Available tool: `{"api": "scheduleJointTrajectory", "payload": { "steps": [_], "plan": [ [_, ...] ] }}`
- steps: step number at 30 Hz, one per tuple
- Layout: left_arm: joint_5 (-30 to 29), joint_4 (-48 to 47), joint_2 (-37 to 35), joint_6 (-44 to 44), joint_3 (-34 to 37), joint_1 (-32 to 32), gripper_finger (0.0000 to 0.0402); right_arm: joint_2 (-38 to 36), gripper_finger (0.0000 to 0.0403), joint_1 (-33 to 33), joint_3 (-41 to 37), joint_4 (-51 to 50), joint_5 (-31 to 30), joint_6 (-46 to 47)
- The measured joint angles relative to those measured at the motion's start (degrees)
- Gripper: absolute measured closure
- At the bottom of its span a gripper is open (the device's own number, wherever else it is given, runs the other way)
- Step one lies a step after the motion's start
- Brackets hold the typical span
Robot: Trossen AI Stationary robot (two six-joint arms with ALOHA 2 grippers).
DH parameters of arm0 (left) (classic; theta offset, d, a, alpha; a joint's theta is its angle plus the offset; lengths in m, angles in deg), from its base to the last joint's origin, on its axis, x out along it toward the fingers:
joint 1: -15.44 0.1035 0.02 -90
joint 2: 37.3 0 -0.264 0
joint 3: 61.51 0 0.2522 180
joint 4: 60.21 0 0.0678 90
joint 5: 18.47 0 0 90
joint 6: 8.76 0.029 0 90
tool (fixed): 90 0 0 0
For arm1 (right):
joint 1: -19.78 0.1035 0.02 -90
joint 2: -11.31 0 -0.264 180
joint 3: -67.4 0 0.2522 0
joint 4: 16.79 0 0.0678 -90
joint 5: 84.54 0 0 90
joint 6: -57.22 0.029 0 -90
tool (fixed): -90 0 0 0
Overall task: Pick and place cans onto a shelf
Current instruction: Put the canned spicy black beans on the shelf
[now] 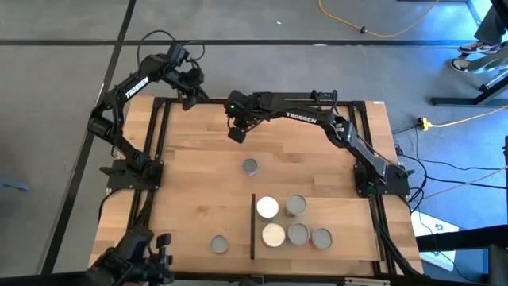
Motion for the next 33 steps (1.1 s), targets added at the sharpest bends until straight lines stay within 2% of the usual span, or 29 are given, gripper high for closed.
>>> {"api": "scheduleJointTrajectory", "payload": {
  "steps": [8, 15, 19, 23, 33],
  "plan": [
    [6.20, -0.29, -0.39, 0.94, -0.02, 2.49, 0.0363, 1.91, 0.0312, -0.41, 0.00, 0.02, -12.52, 9.86],
    [9.52, 0.29, -0.39, 0.97, -0.02, 2.70, 0.0363, 4.25, 0.0312, -0.39, 0.02, 0.40, -16.97, 12.70],
    [9.74, 1.16, -0.39, 0.93, -0.02, 2.66, 0.0363, 5.94, 0.0312, -0.41, 0.02, 0.37, -17.21, 12.48],
    [11.13, 1.79, -0.39, 0.93, -0.02, 2.70, 0.0363, 6.68, 0.0312, -0.17, 0.00, 0.42, -17.69, 8.02],
    [13.58, 2.81, -0.39, 0.89, -0.02, 2.04, 0.0363, 6.68, 0.0312, 0.01, 0.00, -3.39, -18.48, 7.73]
  ]
}}
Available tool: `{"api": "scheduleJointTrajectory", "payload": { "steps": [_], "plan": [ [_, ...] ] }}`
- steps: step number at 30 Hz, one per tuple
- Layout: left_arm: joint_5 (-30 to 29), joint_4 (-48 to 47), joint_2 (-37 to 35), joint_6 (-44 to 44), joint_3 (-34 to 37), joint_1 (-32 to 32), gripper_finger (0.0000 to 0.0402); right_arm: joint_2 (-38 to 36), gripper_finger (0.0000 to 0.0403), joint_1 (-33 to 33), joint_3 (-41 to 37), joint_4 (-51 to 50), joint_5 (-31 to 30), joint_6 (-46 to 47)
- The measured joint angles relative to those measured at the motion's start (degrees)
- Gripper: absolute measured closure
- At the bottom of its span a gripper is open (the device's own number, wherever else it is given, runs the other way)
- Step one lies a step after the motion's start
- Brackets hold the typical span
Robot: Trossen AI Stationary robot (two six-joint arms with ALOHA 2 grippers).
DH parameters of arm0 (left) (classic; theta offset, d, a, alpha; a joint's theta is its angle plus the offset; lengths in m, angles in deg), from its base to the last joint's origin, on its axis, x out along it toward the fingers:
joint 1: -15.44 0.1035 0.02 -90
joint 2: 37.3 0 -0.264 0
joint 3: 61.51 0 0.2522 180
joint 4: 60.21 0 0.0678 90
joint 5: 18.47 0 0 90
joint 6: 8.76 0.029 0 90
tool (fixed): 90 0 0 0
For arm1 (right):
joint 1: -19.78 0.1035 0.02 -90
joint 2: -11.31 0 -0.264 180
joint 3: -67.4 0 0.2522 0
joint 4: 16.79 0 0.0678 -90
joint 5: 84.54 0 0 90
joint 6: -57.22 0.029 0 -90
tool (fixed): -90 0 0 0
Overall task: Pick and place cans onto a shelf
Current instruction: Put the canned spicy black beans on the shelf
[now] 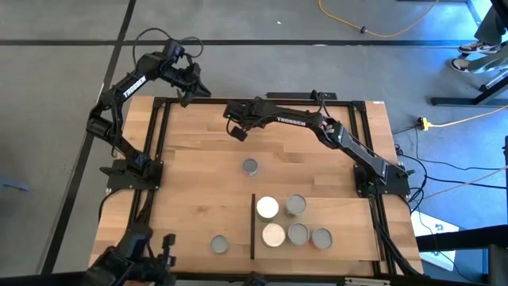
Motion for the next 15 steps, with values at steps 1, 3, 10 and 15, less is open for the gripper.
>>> {"api": "scheduleJointTrajectory", "payload": {
  "steps": [1, 3, 10, 15],
  "plan": [
    [0.01, 0.00, 0.00, -0.02, 0.00, -0.25, 0.0363, 0.00, 0.0312, -0.02, 0.00, -0.40, 0.01, 0.27],
    [0.06, -0.01, 0.00, -0.03, 0.00, -0.59, 0.0363, 0.00, 0.0312, -0.11, 0.00, -1.19, 0.17, 1.42],
    [0.07, -0.02, 0.00, -1.33, 0.00, -1.45, 0.0363, 0.00, 0.0312, -0.27, 0.00, -1.93, 1.79, 1.70],
    [0.05, -0.02, 0.00, -1.38, 0.00, -1.57, 0.0363, 0.00, 0.0312, -0.96, 0.00, -5.29, 3.06, 4.33]
  ]
}}
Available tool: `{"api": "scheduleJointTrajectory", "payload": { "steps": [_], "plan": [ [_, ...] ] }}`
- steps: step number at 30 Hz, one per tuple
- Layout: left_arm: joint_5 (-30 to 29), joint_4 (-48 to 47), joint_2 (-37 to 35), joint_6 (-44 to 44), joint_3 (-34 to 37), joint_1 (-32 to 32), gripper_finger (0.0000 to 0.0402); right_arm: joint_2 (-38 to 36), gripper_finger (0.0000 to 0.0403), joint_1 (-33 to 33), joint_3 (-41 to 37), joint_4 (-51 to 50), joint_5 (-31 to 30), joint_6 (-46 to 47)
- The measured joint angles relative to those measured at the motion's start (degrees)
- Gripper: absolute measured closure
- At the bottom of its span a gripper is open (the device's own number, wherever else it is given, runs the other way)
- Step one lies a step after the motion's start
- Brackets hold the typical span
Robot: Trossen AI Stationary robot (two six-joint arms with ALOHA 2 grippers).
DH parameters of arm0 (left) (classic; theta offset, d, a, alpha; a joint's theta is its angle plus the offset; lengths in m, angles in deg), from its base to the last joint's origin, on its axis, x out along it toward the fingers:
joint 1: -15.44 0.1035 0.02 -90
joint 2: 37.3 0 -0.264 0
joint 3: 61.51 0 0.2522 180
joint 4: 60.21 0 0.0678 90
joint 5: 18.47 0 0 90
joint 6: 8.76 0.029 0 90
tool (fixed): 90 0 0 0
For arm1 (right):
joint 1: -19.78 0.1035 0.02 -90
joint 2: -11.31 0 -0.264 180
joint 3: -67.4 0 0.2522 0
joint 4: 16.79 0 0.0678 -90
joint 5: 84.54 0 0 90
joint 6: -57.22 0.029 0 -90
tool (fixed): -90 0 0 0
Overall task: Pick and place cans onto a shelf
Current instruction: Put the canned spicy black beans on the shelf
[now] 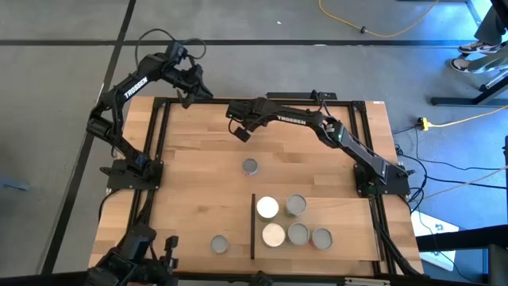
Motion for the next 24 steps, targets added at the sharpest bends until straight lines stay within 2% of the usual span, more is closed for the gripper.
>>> {"api": "scheduleJointTrajectory", "payload": {
  "steps": [4, 10, 16, 24],
  "plan": [
    [-0.02, 0.00, -0.02, -0.02, 0.00, 0.00, 0.0363, 0.00, 0.0312, -0.33, 0.00, -2.68, 0.81, 3.42],
    [-0.02, 0.00, -0.02, -0.05, 0.00, 0.00, 0.0363, 0.00, 0.0312, -0.40, 0.00, -1.60, 3.63, 3.12],
    [-0.02, 0.00, -0.02, -0.07, 0.00, 0.00, 0.0363, 0.00, 0.0312, -0.35, 0.00, 0.07, 0.94, -2.10],
    [-0.02, -0.02, -0.02, -0.07, 0.00, 0.00, 0.0363, 0.00, 0.0312, -1.51, 0.00, 0.71, 0.69, -2.50]
  ]
}}
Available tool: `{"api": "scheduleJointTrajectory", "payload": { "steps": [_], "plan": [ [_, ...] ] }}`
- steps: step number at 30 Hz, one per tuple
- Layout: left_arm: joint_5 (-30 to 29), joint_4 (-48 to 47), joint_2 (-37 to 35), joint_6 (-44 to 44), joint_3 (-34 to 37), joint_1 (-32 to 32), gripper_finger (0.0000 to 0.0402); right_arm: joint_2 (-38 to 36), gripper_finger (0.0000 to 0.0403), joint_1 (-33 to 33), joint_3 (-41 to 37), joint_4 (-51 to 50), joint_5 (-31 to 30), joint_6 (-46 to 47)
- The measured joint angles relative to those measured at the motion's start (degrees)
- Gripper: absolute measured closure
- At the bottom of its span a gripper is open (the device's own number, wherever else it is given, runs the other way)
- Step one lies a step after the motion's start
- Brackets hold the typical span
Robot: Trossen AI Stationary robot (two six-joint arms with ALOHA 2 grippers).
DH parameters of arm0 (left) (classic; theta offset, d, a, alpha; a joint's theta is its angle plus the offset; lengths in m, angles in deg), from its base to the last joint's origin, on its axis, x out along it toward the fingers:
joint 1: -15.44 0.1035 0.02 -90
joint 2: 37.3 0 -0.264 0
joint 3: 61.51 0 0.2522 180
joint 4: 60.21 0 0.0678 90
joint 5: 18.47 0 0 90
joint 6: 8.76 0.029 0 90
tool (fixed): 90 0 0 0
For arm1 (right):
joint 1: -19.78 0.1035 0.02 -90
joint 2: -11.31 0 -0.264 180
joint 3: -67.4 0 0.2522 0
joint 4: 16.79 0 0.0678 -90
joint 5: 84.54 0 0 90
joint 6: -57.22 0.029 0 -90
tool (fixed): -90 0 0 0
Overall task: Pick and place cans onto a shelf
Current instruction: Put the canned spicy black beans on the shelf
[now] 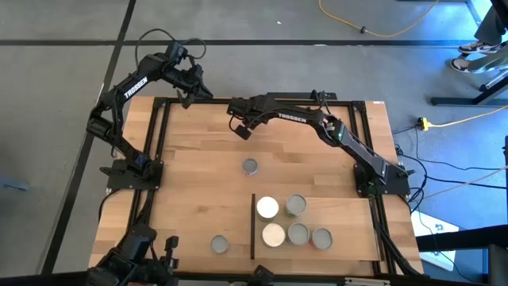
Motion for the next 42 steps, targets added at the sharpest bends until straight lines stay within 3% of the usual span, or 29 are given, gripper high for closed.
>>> {"api": "scheduleJointTrajectory", "payload": {
  "steps": [8, 13, 42],
  "plan": [
    [0.00, 0.00, -0.02, 0.00, 0.00, 0.00, 0.0363, 0.37, 0.0312, -2.13, 0.00, 0.40, 5.09, -0.25],
    [0.00, 0.02, -0.02, 0.00, 0.00, 0.01, 0.0363, 0.89, 0.0312, -2.52, 0.00, 1.14, 2.77, -3.04],
    [-0.20, 0.28, -0.02, 0.02, 0.00, 0.00, 0.0363, 0.90, 0.0312, -3.28, 0.00, 1.27, 3.12, -5.95]
  ]
}}
